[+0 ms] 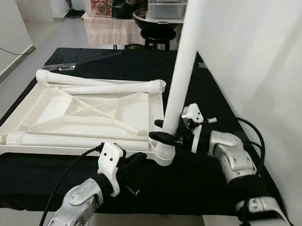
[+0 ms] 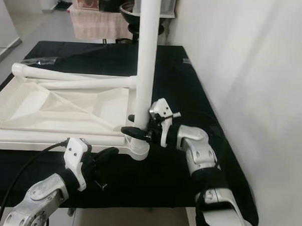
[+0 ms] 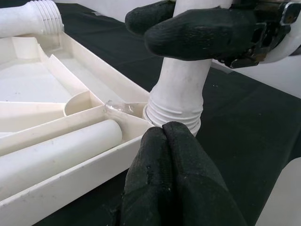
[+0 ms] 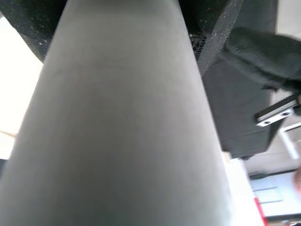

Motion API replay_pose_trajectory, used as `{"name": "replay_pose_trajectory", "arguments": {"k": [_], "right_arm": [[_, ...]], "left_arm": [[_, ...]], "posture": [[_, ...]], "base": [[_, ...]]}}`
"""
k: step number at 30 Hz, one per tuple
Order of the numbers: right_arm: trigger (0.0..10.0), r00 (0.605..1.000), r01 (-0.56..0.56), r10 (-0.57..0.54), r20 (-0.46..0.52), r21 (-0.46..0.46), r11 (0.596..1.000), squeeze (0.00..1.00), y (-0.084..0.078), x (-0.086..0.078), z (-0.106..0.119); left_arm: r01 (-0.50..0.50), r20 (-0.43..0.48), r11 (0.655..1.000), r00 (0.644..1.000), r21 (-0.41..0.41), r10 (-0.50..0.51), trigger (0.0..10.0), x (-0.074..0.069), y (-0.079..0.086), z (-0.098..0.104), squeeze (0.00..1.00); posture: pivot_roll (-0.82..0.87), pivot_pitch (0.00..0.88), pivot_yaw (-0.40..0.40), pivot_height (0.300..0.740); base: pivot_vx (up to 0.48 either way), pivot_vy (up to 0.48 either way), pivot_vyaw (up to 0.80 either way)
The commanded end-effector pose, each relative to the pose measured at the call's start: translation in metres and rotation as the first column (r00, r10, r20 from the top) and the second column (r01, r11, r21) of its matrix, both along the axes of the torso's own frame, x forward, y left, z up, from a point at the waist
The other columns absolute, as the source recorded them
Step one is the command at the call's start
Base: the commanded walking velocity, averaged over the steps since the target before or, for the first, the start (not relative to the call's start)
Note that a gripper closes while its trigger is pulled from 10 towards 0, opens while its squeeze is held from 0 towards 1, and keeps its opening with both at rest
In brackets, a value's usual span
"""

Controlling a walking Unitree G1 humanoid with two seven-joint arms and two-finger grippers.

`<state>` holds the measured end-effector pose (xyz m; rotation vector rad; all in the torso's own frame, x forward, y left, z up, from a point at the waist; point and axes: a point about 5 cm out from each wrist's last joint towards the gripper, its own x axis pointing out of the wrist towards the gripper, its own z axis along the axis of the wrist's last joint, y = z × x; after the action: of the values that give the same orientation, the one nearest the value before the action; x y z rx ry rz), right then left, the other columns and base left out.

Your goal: Building children table

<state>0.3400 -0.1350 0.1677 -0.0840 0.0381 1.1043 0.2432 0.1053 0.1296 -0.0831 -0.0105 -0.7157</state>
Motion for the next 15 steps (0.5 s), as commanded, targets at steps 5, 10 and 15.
{"name": "replay_pose_trajectory", "arguments": {"k": [5,10,15], "right_arm": [[0.0,0.817,0.573,-0.574,-0.063,-0.032,0.819,0.00,0.000,-0.001,-0.034],[0.0,0.794,0.601,-0.607,-0.021,-0.122,0.790,0.00,0.015,-0.012,-0.049],[0.0,0.818,0.570,-0.575,-0.016,-0.112,0.814,0.00,0.019,-0.010,-0.045]], "left_arm": [[0.000,-0.016,1.000,1.000,0.017,0.001,10.0,-0.001,0.004,-0.005,0.00],[-0.005,-0.017,1.000,1.000,0.011,0.005,10.0,0.000,0.007,-0.005,0.00],[0.002,-0.018,1.000,1.000,0.012,-0.002,10.0,0.002,0.007,-0.005,0.00]], "posture": [[-0.03,0.041,-0.032,0.740],[-0.05,0.039,-0.008,0.740],[-0.04,0.039,-0.019,0.740]], "base": [[0.000,0.000,0.00],[0.000,0.000,0.00],[0.000,0.000,0.00]]}}
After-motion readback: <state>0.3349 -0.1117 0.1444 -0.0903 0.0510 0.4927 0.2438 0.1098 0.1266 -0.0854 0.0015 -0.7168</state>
